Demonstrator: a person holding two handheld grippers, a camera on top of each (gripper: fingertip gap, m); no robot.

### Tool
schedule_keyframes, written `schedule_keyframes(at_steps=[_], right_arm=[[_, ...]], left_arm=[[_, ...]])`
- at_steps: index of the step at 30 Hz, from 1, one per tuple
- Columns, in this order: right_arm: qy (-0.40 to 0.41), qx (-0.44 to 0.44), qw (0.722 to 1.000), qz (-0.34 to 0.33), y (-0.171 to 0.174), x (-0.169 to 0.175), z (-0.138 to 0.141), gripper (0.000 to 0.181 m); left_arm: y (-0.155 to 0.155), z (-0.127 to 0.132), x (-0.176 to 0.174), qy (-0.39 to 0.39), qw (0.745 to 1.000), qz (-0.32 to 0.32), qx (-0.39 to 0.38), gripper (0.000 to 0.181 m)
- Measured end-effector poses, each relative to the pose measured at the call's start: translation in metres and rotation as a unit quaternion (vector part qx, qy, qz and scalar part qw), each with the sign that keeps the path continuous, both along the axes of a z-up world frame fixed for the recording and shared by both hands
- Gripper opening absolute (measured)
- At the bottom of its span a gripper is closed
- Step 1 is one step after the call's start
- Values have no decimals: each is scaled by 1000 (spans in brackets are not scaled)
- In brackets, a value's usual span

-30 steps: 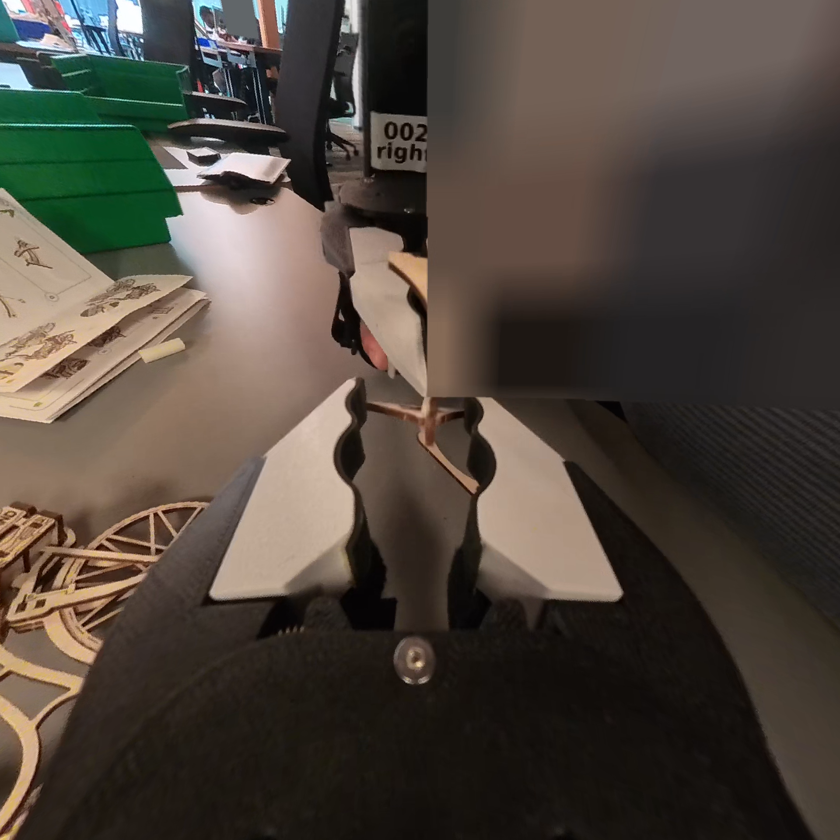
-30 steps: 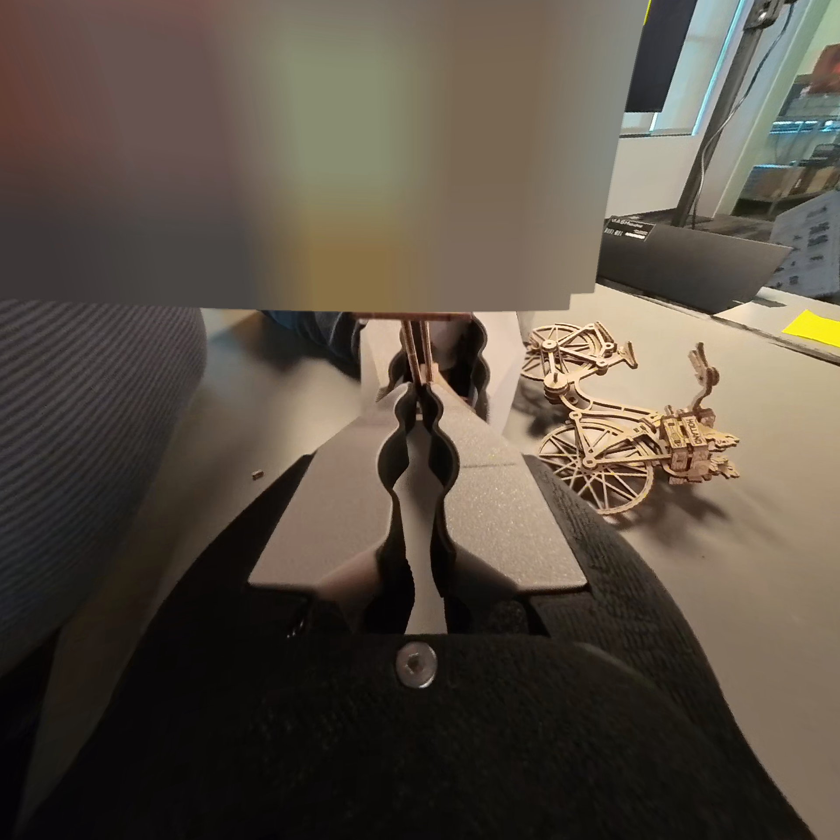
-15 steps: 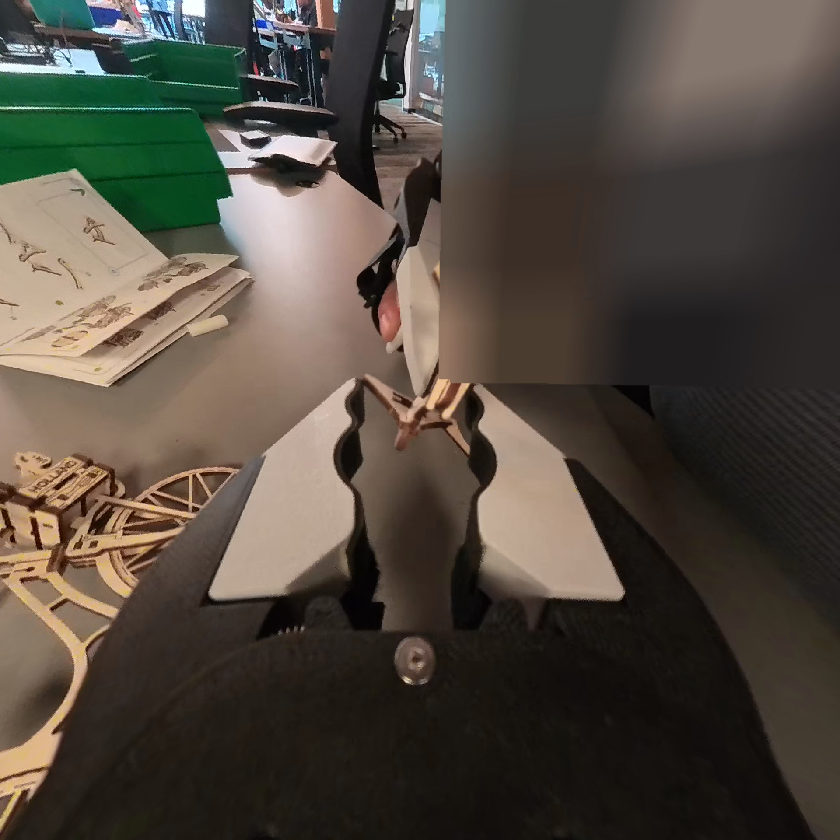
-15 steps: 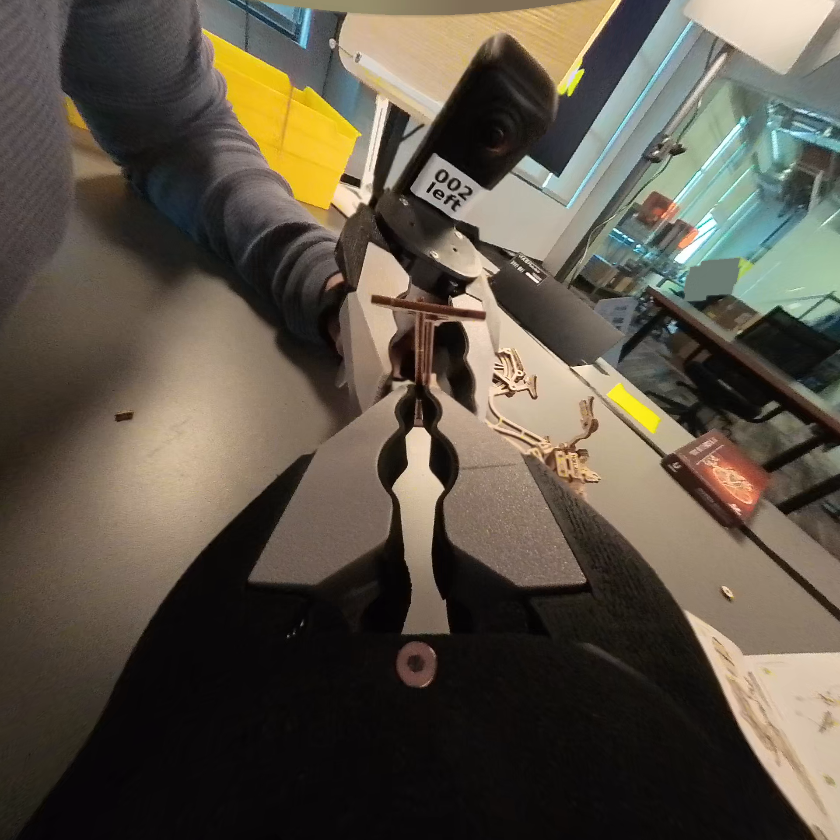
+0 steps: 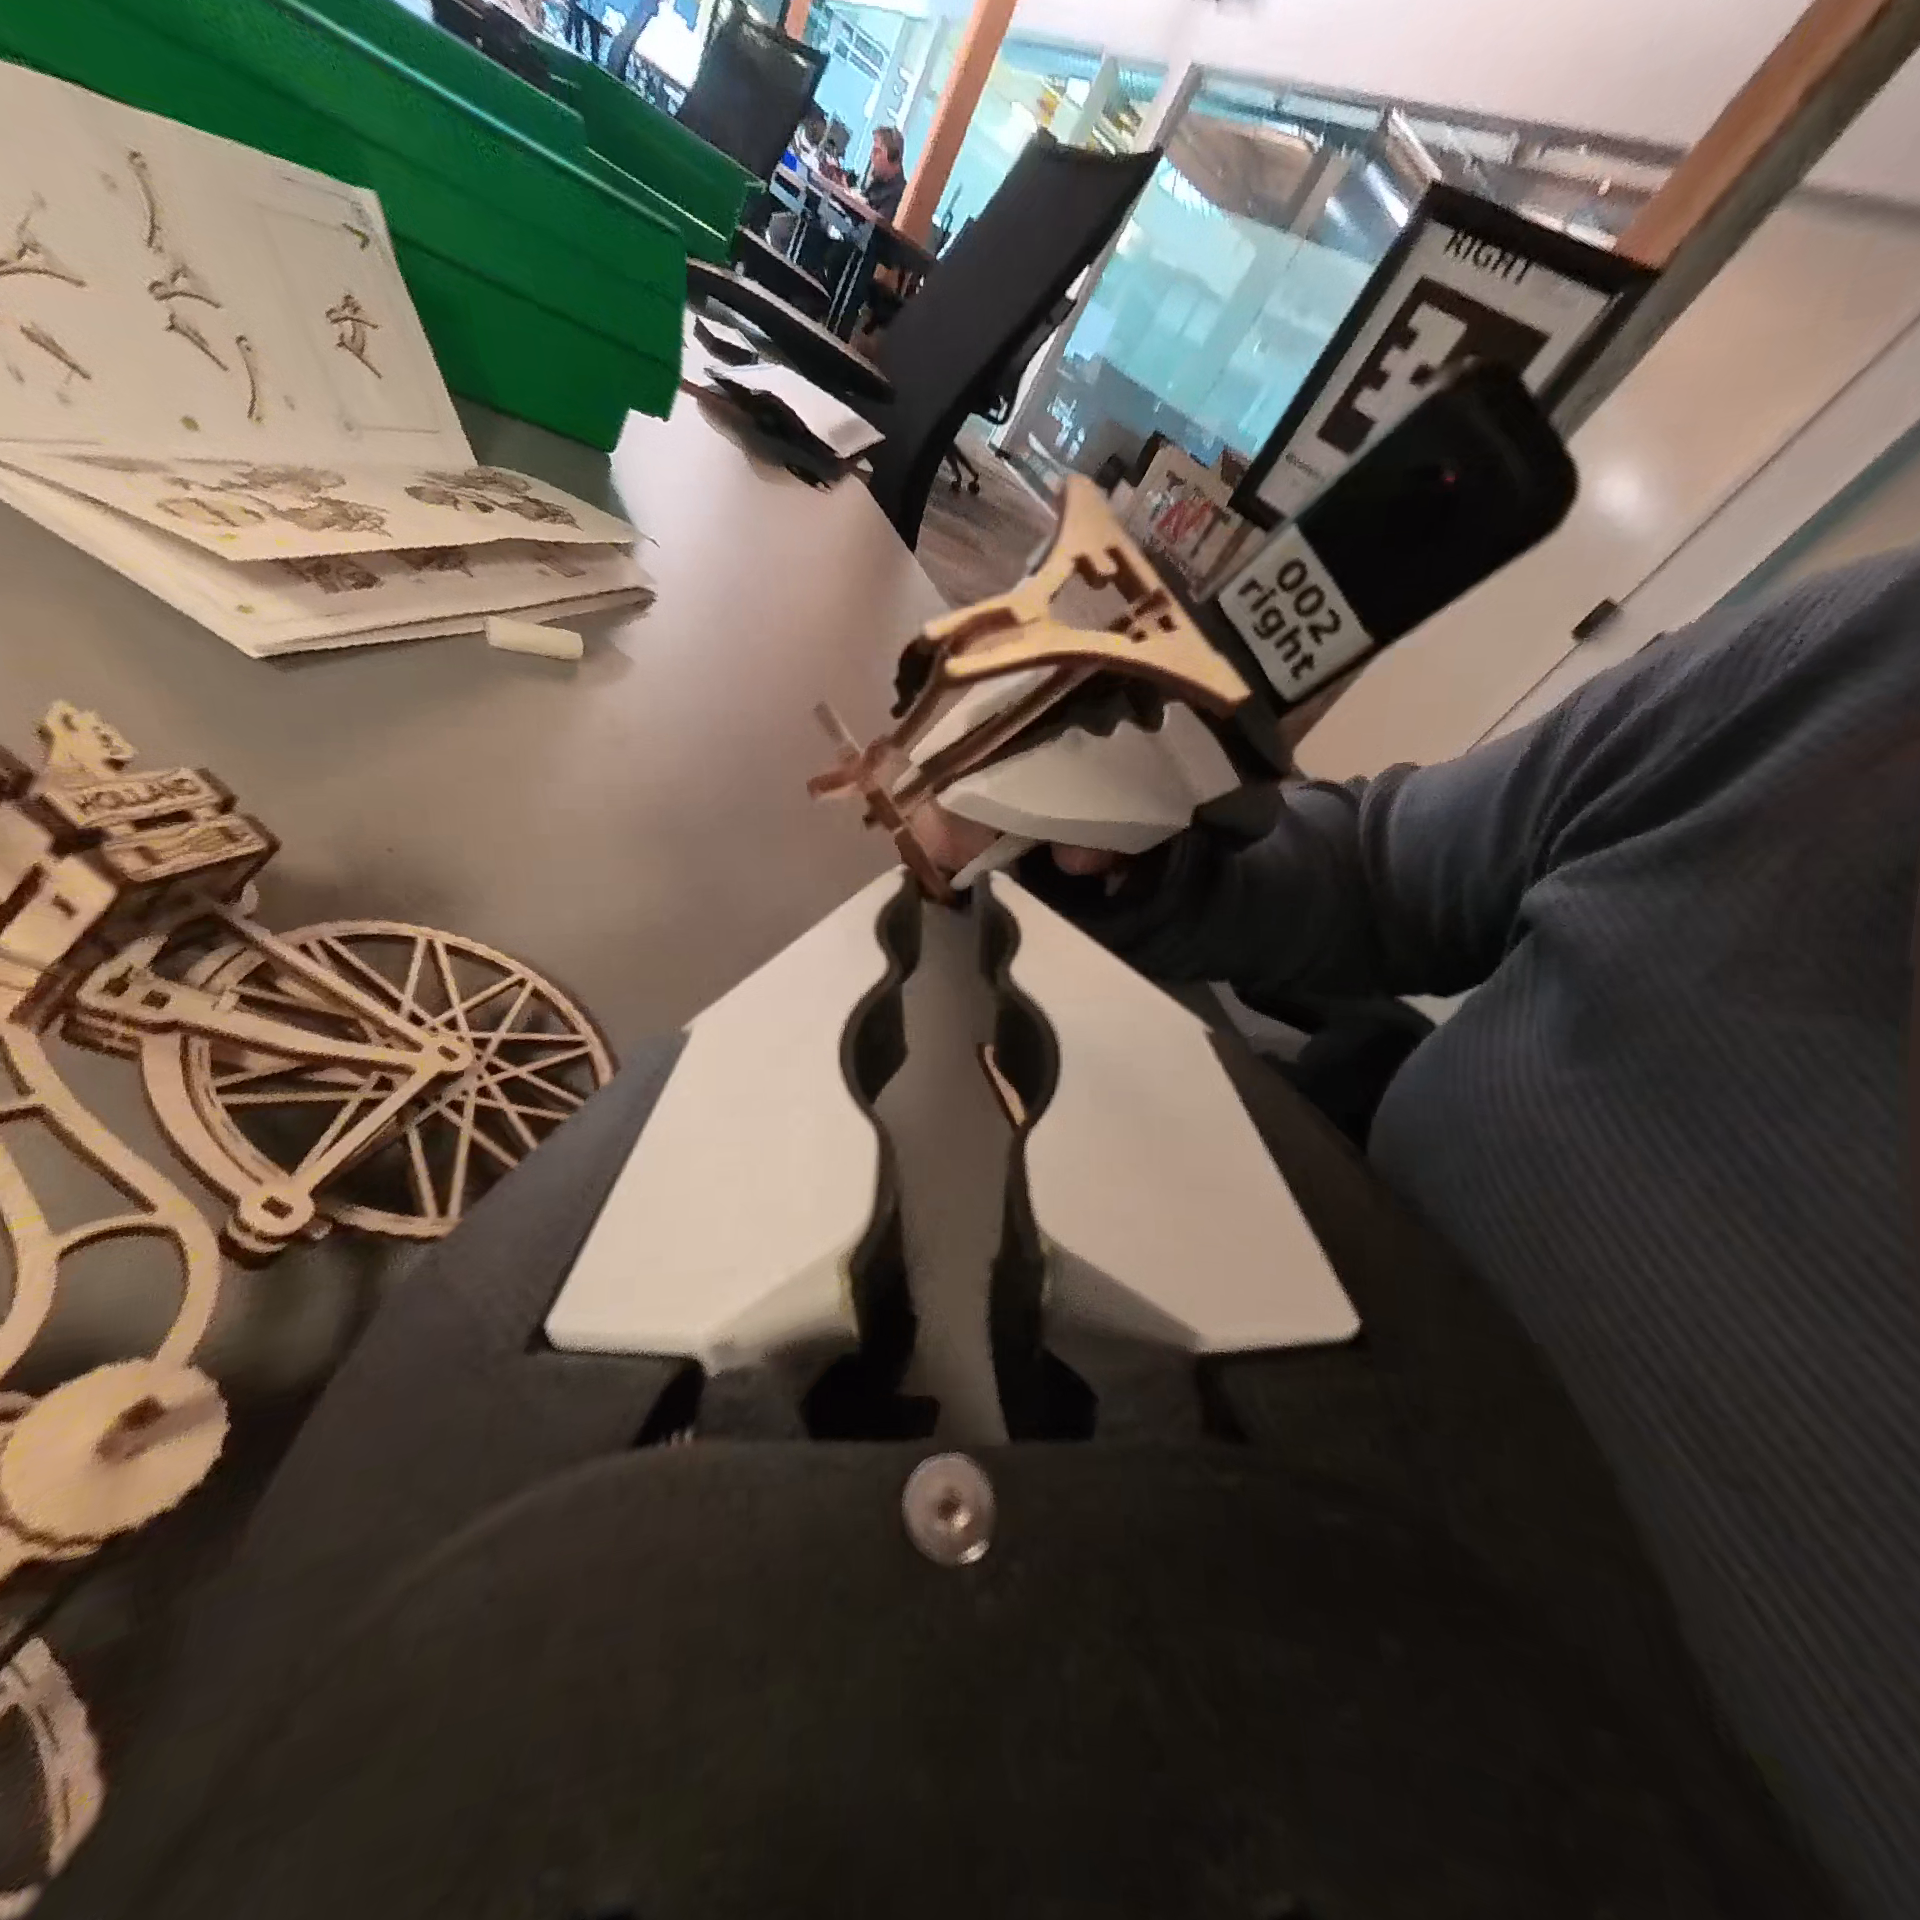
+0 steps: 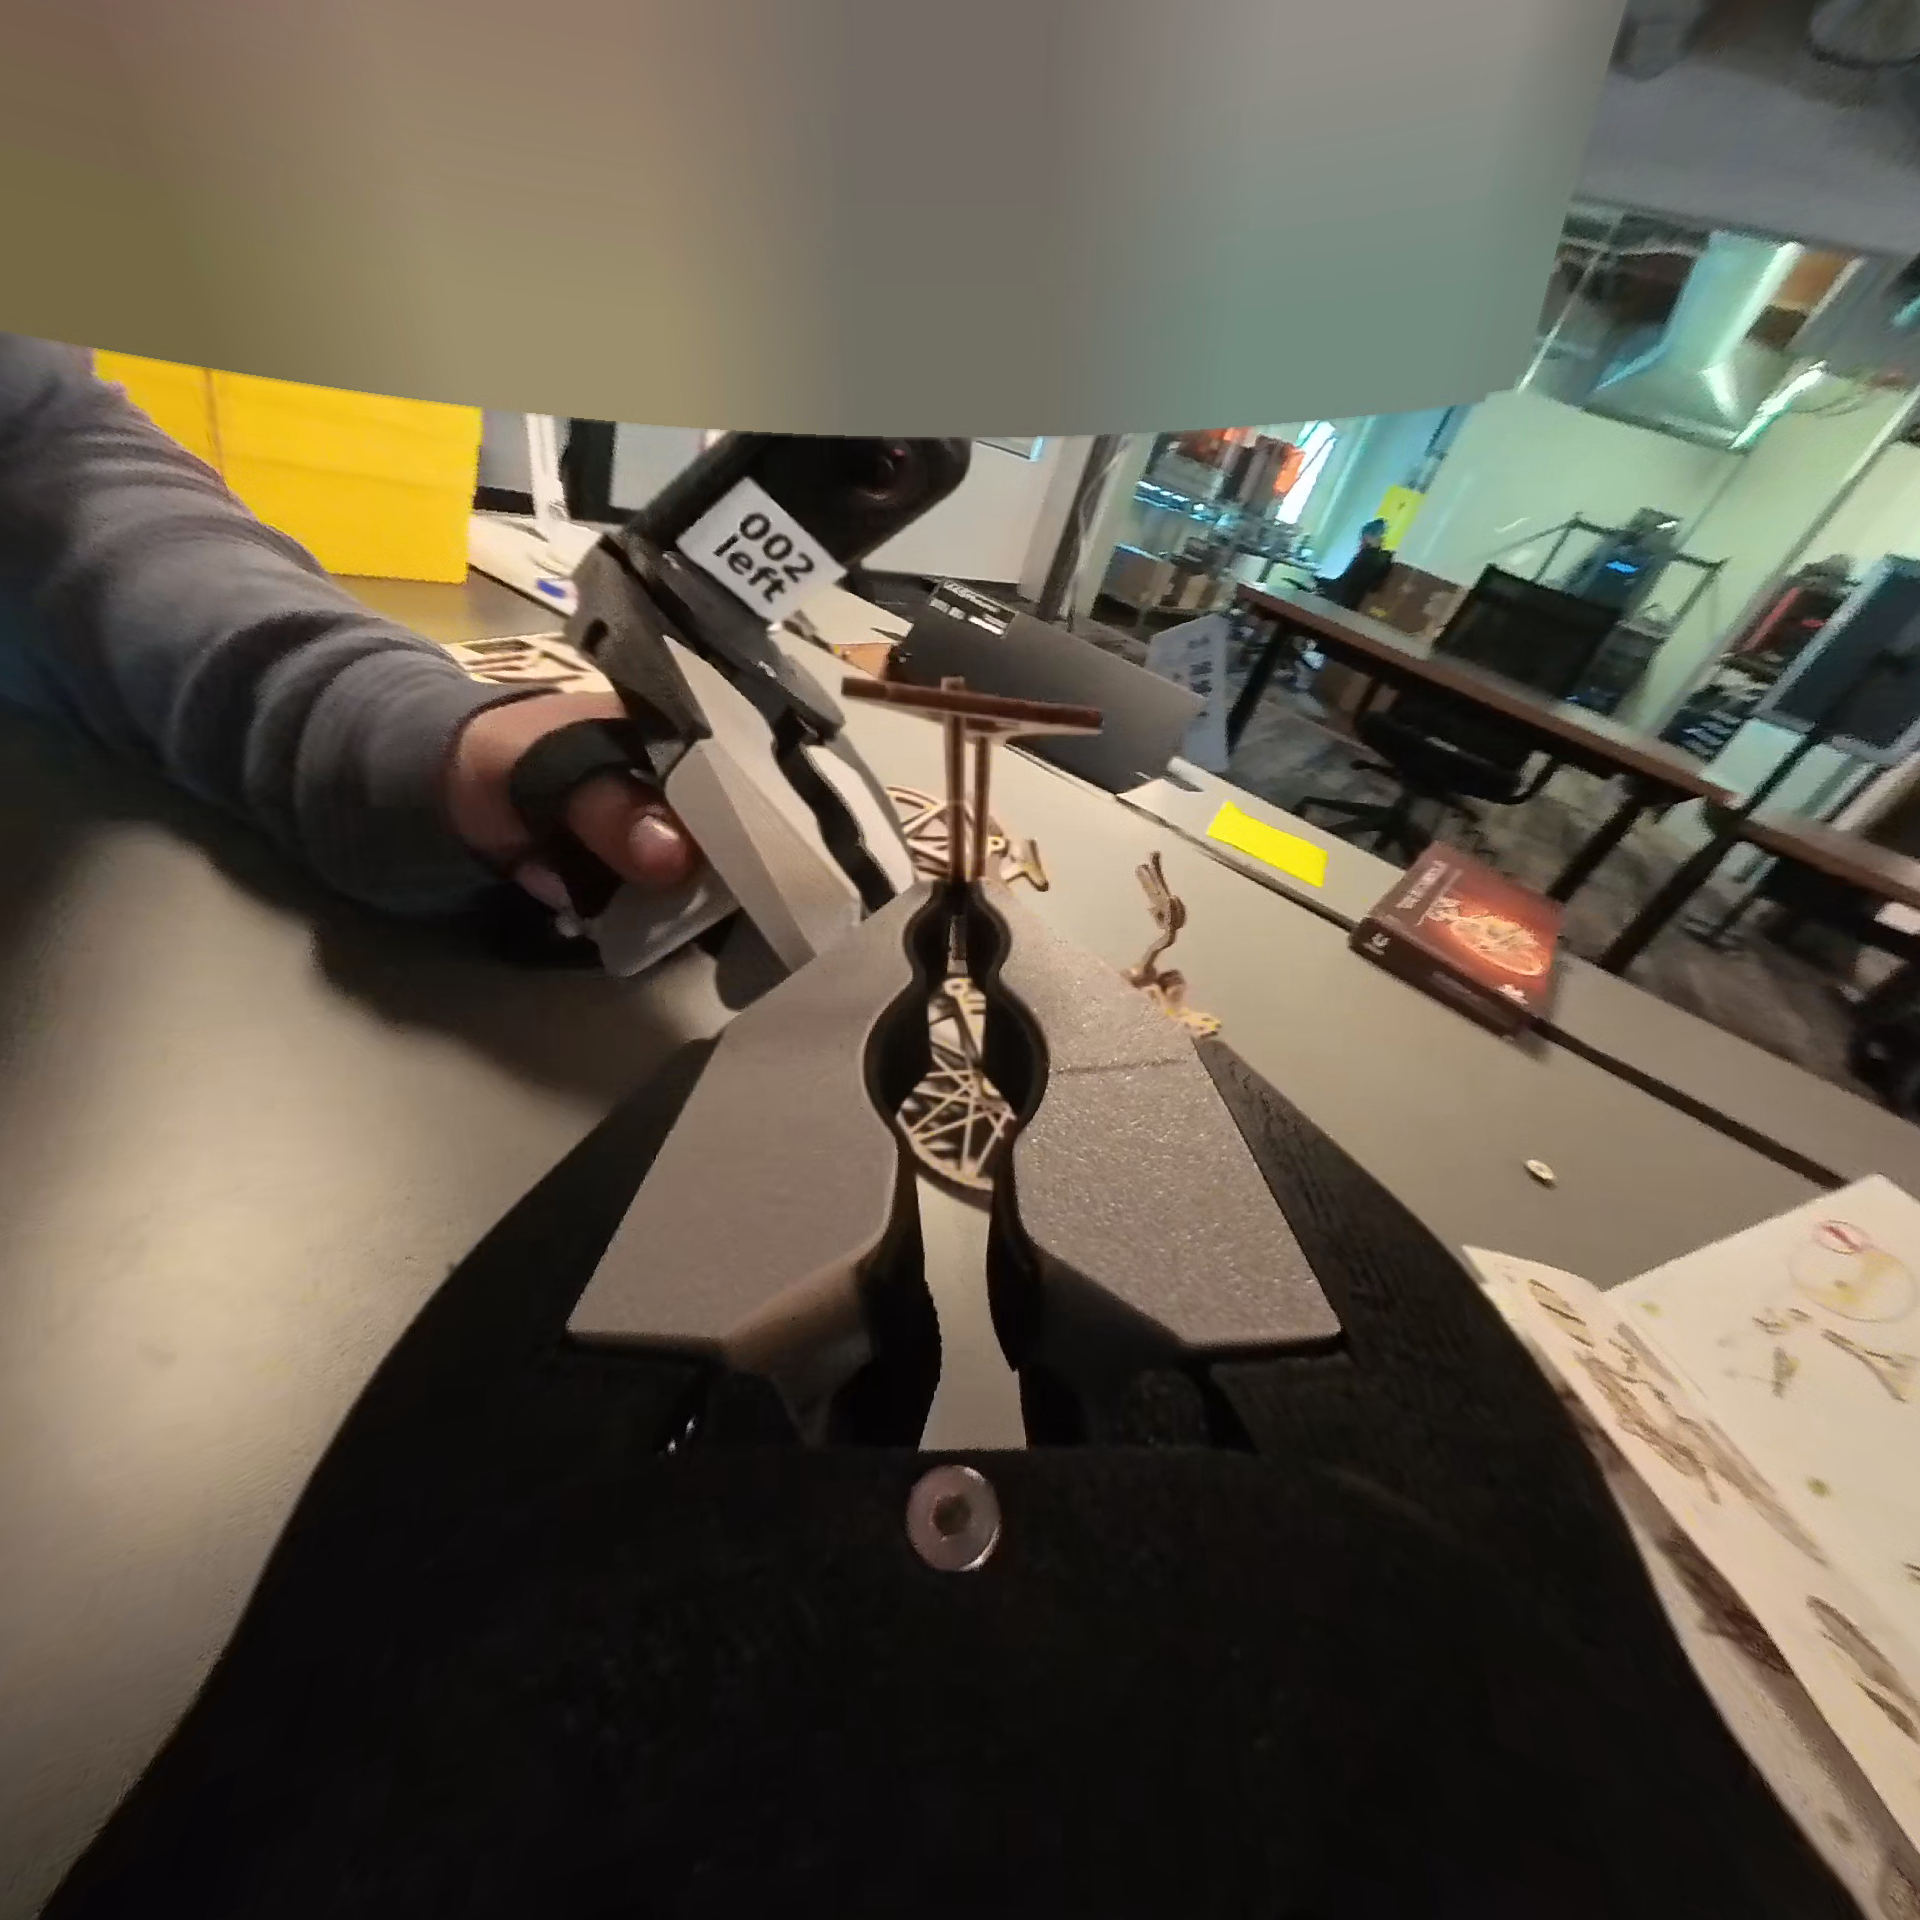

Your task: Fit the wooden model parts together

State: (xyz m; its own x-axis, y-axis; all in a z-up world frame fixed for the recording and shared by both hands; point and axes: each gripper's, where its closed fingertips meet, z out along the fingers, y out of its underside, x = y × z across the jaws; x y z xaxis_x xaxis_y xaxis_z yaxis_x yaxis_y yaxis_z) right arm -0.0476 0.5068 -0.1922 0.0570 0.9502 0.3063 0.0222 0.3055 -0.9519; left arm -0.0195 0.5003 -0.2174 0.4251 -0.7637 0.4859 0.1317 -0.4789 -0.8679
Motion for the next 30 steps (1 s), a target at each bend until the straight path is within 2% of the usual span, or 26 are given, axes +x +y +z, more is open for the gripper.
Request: schedule_keyframes(at_steps=[7, 23, 30], right_arm=[[16, 36, 999, -36, 2, -3, 6, 0], [32, 78, 994, -66, 3, -4, 12, 0], [36, 101, 992, -66, 0, -4, 14, 0]], left_arm=[[6, 5, -4, -32, 999, 32, -3, 4], [14, 17, -16, -80, 993, 90, 17, 10], [14, 20, -12, -98, 991, 85, 20, 2]])
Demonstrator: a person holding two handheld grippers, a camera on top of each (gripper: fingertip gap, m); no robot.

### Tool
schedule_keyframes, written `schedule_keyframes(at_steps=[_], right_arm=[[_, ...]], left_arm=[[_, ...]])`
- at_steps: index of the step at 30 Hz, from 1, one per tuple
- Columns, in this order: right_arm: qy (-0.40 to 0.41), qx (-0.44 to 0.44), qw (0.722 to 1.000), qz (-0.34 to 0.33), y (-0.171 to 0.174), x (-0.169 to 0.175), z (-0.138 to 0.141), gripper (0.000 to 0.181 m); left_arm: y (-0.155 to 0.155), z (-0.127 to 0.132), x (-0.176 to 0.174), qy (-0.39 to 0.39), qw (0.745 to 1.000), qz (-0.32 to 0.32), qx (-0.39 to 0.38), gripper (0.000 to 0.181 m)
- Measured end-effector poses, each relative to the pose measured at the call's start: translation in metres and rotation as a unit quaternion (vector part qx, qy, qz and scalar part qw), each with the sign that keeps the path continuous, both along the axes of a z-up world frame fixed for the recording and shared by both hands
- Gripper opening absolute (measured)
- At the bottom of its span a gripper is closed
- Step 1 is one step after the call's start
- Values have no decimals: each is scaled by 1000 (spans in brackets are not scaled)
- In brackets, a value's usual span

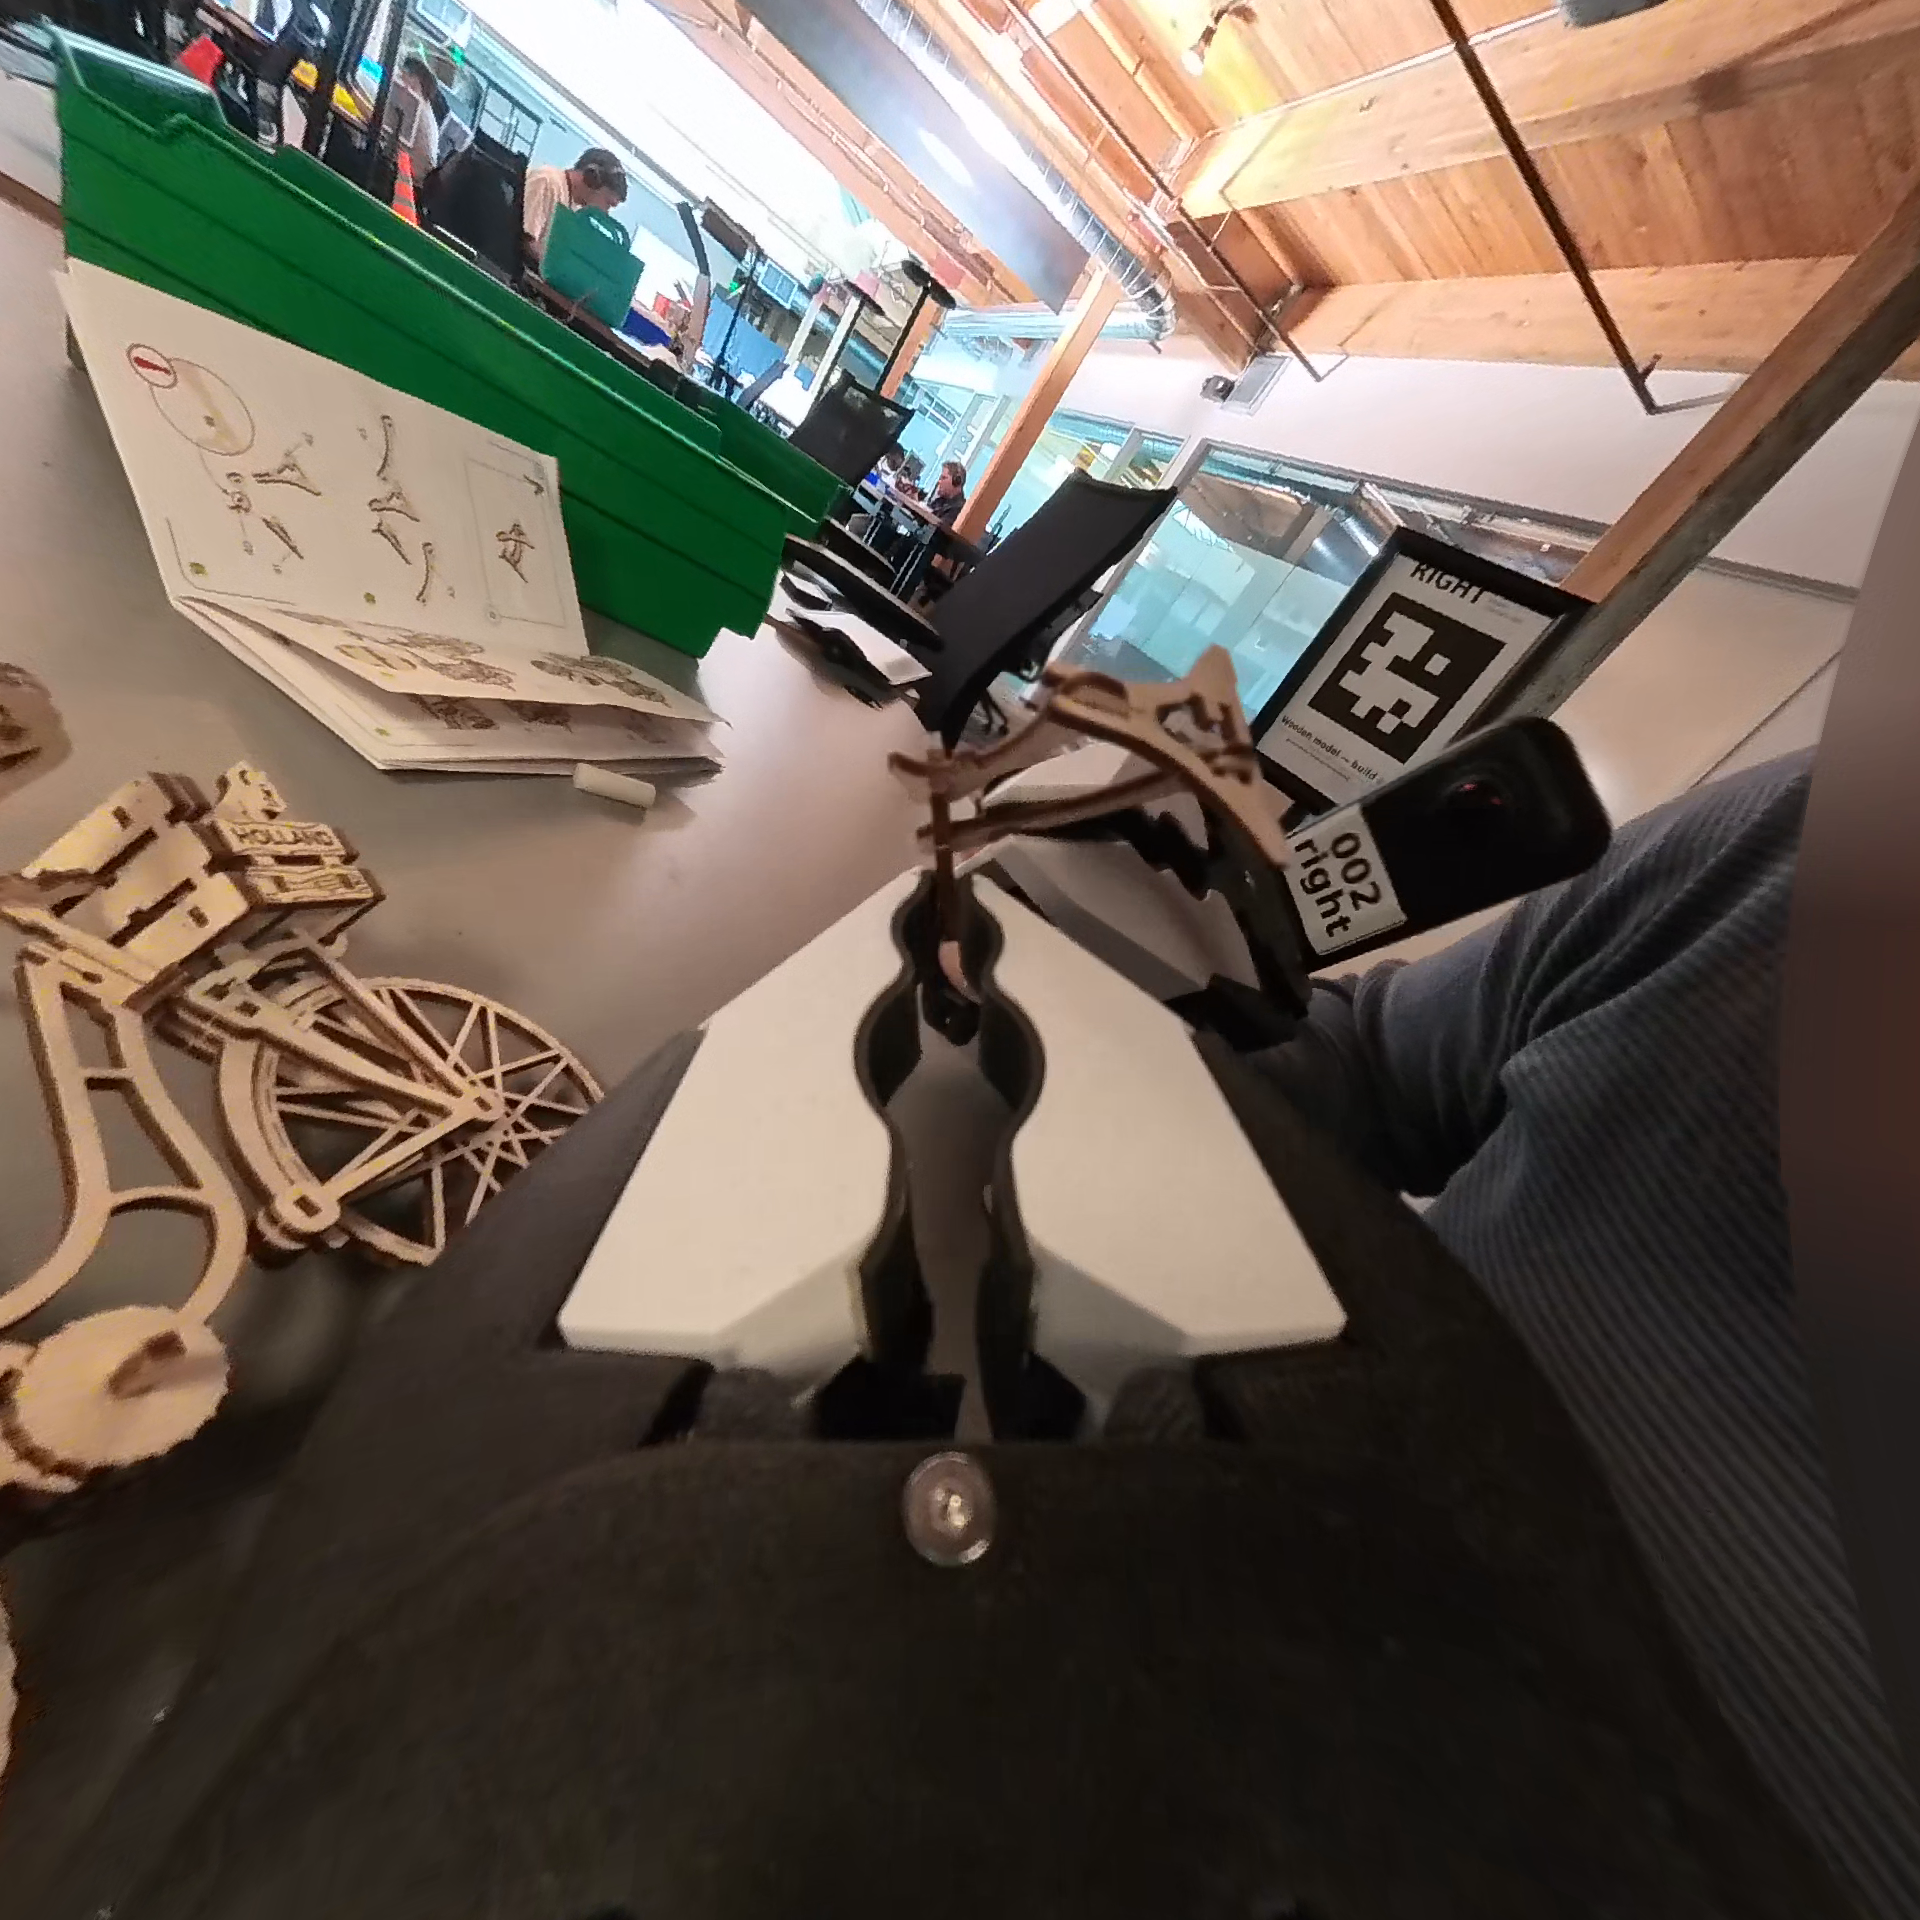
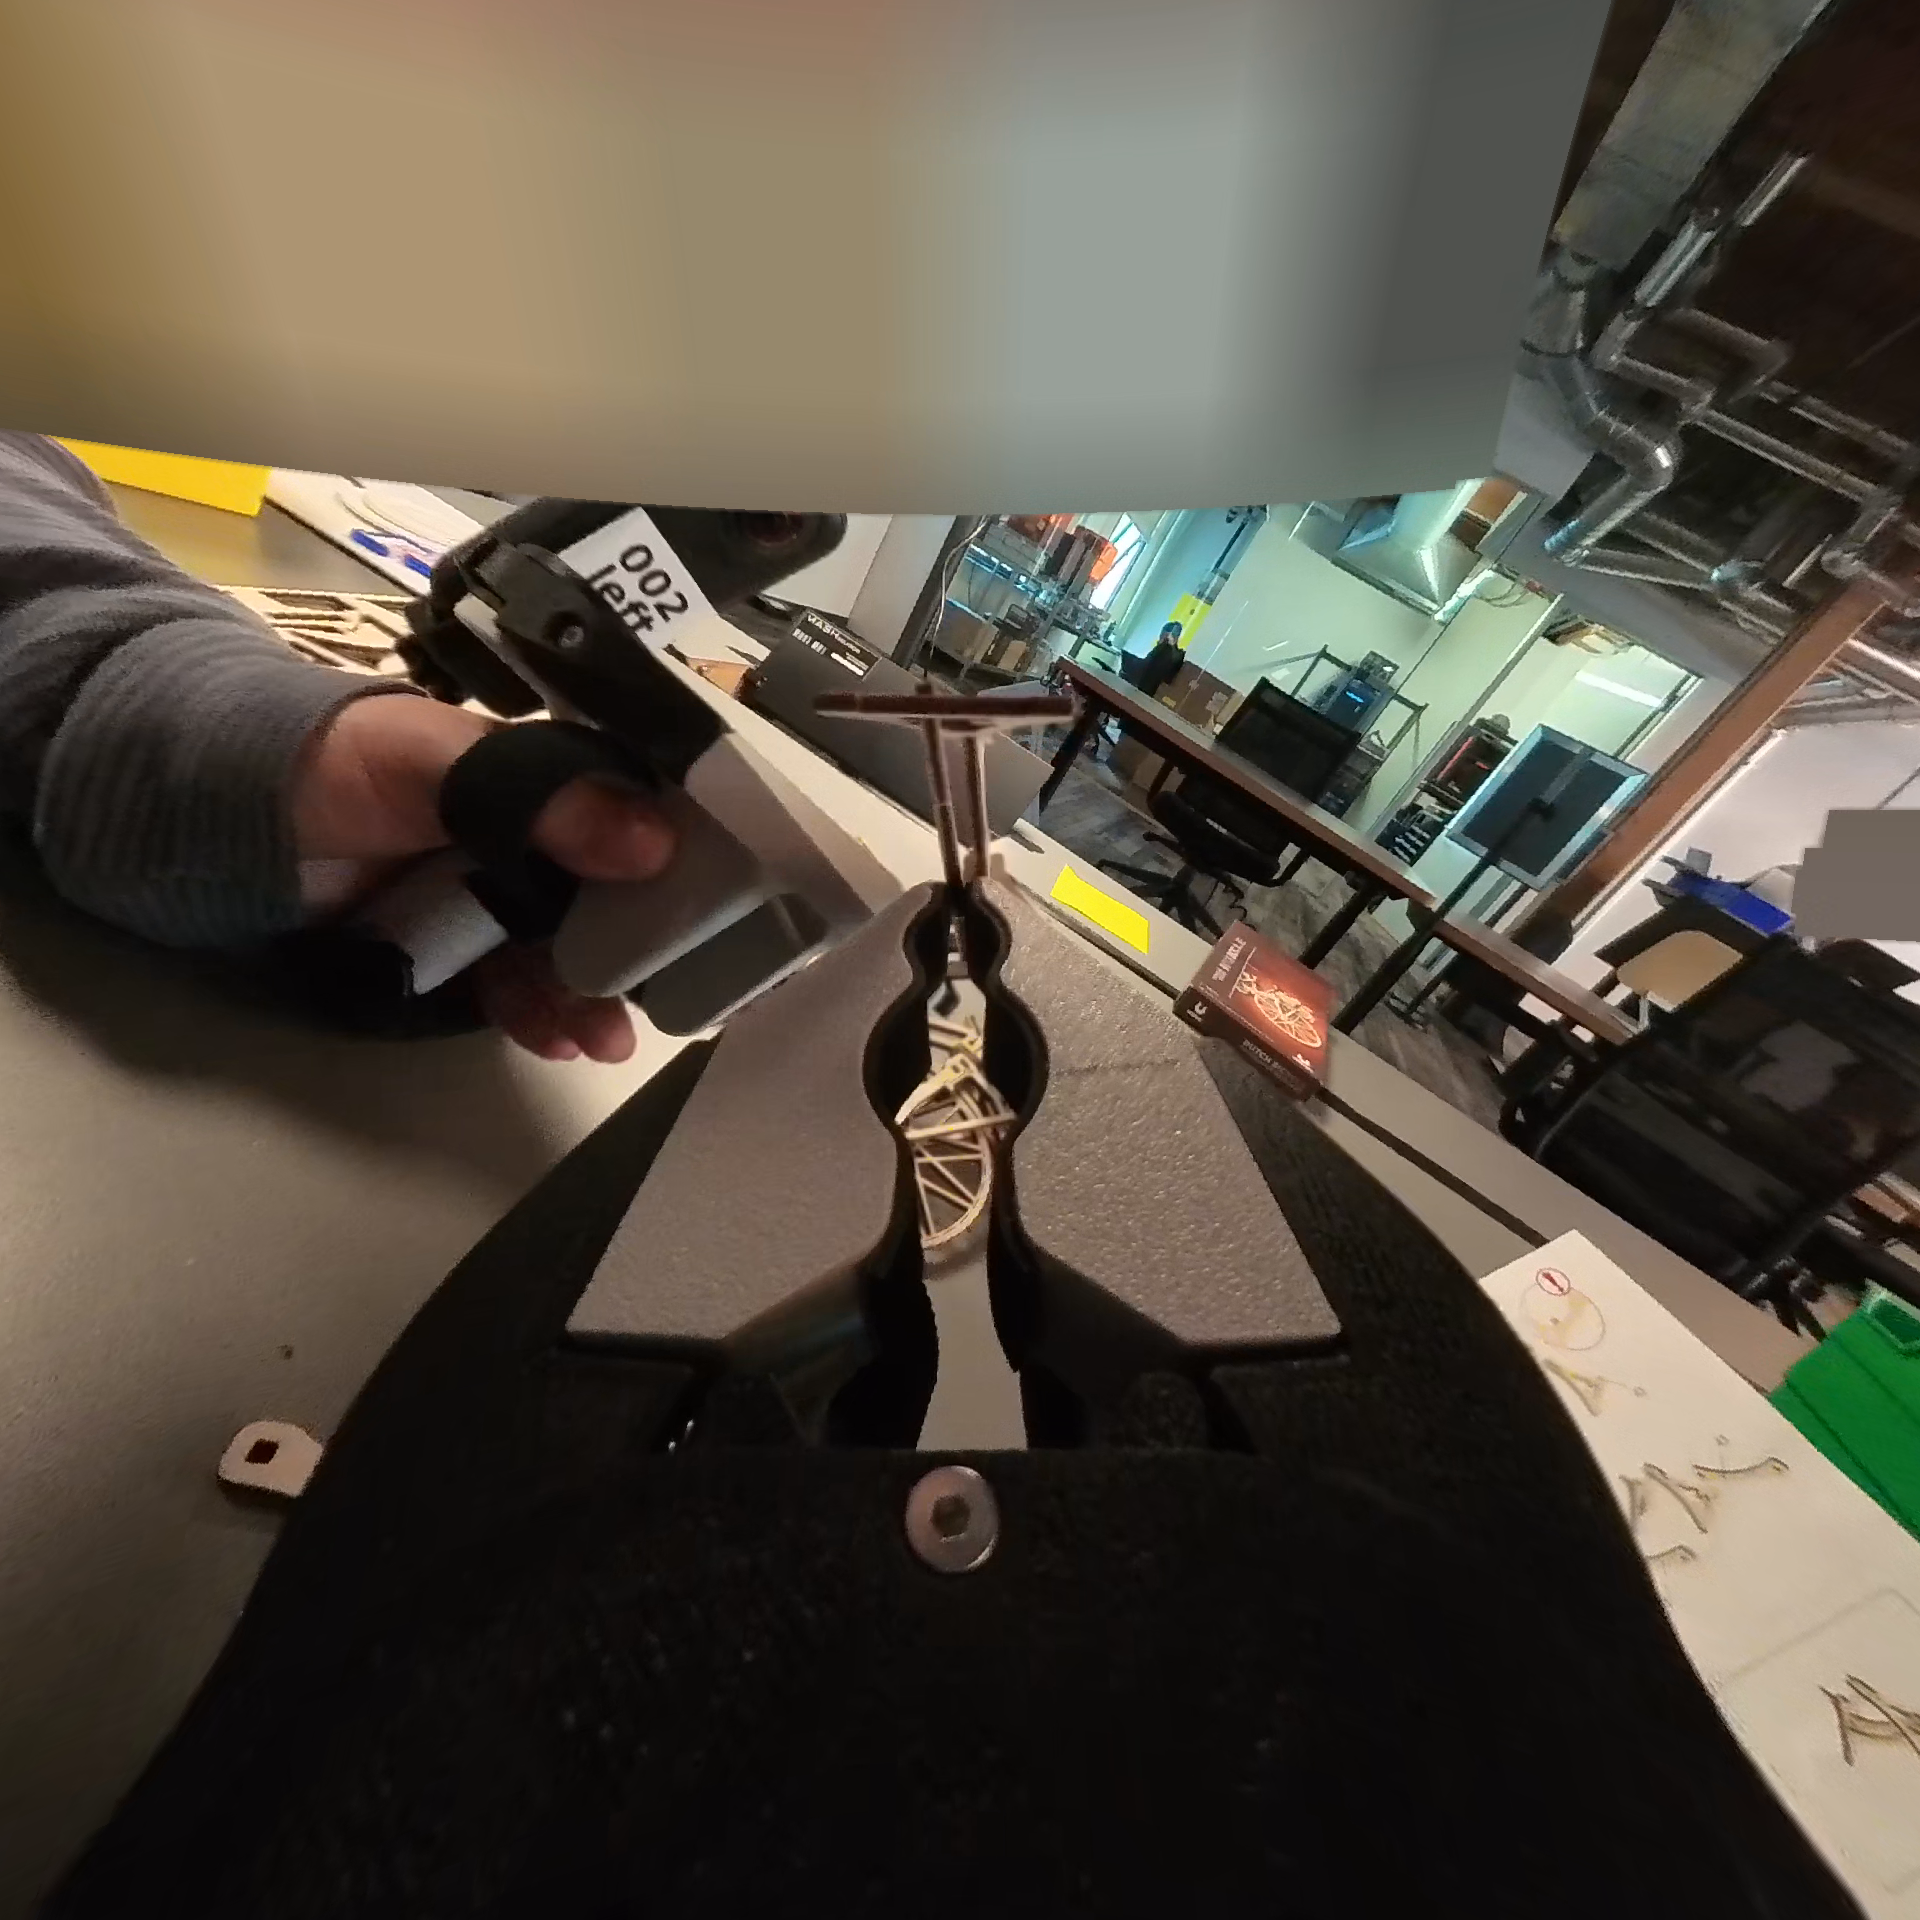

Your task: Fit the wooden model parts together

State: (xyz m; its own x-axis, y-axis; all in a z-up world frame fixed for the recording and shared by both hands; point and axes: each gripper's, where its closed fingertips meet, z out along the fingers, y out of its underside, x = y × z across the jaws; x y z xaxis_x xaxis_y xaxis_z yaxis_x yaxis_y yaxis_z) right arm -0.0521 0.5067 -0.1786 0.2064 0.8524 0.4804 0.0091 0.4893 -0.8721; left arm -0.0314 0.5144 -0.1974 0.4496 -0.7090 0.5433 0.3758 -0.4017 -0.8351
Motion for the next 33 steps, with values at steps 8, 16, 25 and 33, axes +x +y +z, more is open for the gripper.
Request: schedule_keyframes(at_steps=[8, 16, 25, 33], right_arm=[[-6, -43, 999, 17, 1, -1, -4, 0], [-27, -136, 988, 64, 2, -5, -13, 0], [-18, -60, 996, 60, -4, 0, -7, 2], [-47, 91, 995, 15, -8, 10, -9, 1]], left_arm=[[1, -3, -1, -10, 1000, -7, -21, 2], [4, -10, -2, 3, 999, -4, -44, 0], [-1, -6, 3, -3, 999, -26, -30, 0], [-8, -7, 11, 60, 997, -37, 13, 1]])
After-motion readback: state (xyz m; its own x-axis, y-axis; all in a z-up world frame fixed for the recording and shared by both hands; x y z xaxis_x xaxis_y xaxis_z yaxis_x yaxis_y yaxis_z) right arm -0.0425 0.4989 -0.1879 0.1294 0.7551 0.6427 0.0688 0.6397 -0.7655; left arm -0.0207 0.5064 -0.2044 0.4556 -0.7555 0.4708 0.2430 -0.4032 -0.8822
